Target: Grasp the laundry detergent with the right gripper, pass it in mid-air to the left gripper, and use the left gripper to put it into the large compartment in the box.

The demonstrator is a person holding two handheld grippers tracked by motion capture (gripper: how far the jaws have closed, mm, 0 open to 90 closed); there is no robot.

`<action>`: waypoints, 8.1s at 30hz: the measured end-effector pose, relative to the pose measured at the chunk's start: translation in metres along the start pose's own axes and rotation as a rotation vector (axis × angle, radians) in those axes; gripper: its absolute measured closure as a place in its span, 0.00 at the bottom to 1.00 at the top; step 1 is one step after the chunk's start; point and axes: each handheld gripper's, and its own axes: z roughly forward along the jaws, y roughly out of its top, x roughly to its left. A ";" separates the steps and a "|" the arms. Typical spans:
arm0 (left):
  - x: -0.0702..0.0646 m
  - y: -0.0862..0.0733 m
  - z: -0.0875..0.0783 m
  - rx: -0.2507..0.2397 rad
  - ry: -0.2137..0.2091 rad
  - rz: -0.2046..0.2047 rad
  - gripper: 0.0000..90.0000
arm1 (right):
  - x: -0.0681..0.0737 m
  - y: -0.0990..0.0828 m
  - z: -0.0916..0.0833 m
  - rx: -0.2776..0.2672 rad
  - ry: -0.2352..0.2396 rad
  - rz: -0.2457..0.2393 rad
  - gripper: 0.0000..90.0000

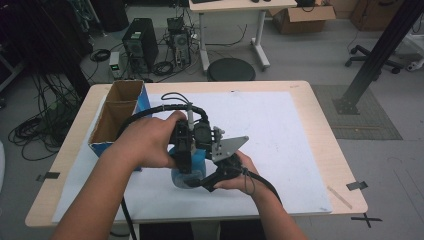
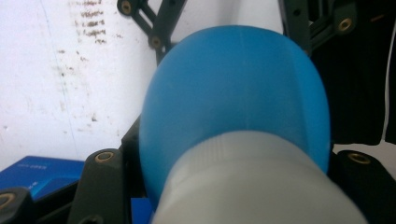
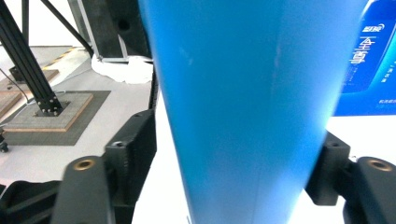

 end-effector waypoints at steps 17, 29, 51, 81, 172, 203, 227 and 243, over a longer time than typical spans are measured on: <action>0.005 -0.002 -0.006 0.010 -0.005 -0.043 0.44 | -0.008 -0.005 -0.008 0.032 -0.039 0.048 0.03; 0.034 -0.026 -0.033 -0.050 -0.024 -0.365 0.44 | -0.006 -0.001 -0.064 0.087 -0.107 0.017 0.00; 0.099 -0.097 -0.110 -0.151 0.008 -0.928 0.44 | -0.014 0.007 -0.137 0.468 -0.297 -0.007 0.02; 0.147 -0.212 -0.106 -0.109 0.003 -1.423 0.44 | -0.027 0.000 -0.148 0.543 -0.318 0.038 0.02; 0.147 -0.207 0.082 -0.009 -0.133 -1.426 0.43 | -0.024 -0.014 -0.137 0.527 -0.299 0.070 0.02; 0.138 -0.207 0.061 -0.025 -0.089 -1.442 0.32 | -0.023 -0.014 -0.133 0.516 -0.280 0.062 0.02; 0.119 -0.192 0.001 -0.082 -0.007 -1.377 0.11 | -0.018 -0.002 -0.134 0.505 -0.278 0.038 0.02; 0.110 -0.157 -0.043 -0.156 0.016 -1.222 0.00 | -0.018 0.012 -0.153 0.512 -0.308 0.036 0.02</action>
